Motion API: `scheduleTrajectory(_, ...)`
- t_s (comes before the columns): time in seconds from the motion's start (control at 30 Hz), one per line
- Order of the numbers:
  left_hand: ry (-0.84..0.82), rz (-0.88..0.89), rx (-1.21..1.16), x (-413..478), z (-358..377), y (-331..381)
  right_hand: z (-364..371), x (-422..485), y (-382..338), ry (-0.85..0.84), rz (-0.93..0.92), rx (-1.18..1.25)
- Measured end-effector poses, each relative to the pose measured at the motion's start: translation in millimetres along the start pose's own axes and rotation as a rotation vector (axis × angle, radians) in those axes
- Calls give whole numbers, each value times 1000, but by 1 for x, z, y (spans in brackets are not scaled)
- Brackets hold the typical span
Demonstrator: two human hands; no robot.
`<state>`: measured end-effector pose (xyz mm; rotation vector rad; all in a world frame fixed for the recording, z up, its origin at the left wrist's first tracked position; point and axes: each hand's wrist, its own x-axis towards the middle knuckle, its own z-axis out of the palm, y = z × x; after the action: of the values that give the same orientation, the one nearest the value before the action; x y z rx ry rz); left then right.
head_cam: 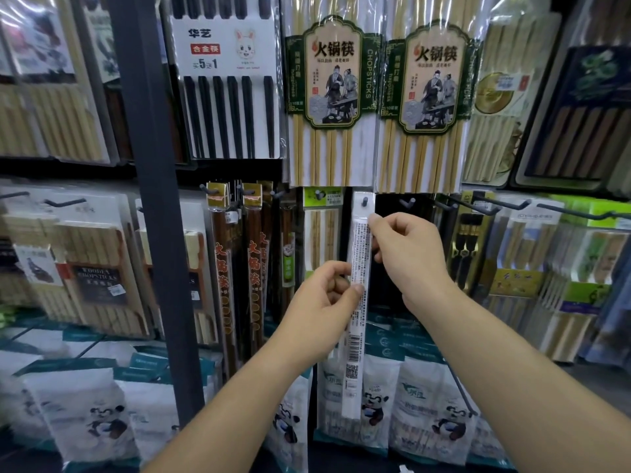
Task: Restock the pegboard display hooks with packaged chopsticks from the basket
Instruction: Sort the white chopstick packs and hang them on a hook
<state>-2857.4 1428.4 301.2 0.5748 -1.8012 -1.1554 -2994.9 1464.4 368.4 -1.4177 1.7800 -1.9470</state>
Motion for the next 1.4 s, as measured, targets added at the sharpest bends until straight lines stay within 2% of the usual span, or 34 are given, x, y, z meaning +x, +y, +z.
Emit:
scheduleTrajectory(0.07, 8, 18, 138, 2, -2, -2, -3, -4, 6, 1, -38, -60)
scheduleTrajectory(0.17, 90, 145, 495, 6, -10, 0, -10, -12, 19, -2, -52, -110)
scheduleTrajectory(0.23, 171, 160, 551, 12, -13, 1, -11, -18, 30, -7, -68, -141)
scheduleTrajectory(0.3, 197, 105, 446, 21, -9, 3, -9, -23, 41, -33, -88, -166)
scheduleTrajectory(0.37, 155, 30, 232, 32, 2, 5, -2, -26, 50, -147, -91, -148)
scheduleTrajectory(0.47, 69, -76, -74, 47, 21, 8, 14, -22, 53, -285, -7, 52)
scheduleTrajectory(0.7, 46, -121, -444, 69, 40, 0, 41, 0, 64, -281, 103, 355)
scheduleTrajectory(1.0, 59, -43, -283, 75, 35, -7, 49, 11, 76, -264, 91, 387)
scheduleTrajectory(1.17, 34, -109, -250, 54, 35, -8, 44, -8, 85, -306, 86, 360)
scheduleTrajectory(1.27, 64, -131, -188, 28, 28, -14, 31, -35, 96, -300, 82, 263)
scheduleTrajectory(1.4, 124, -87, -88, -18, 14, -40, 14, -91, 126, -186, 134, 82)
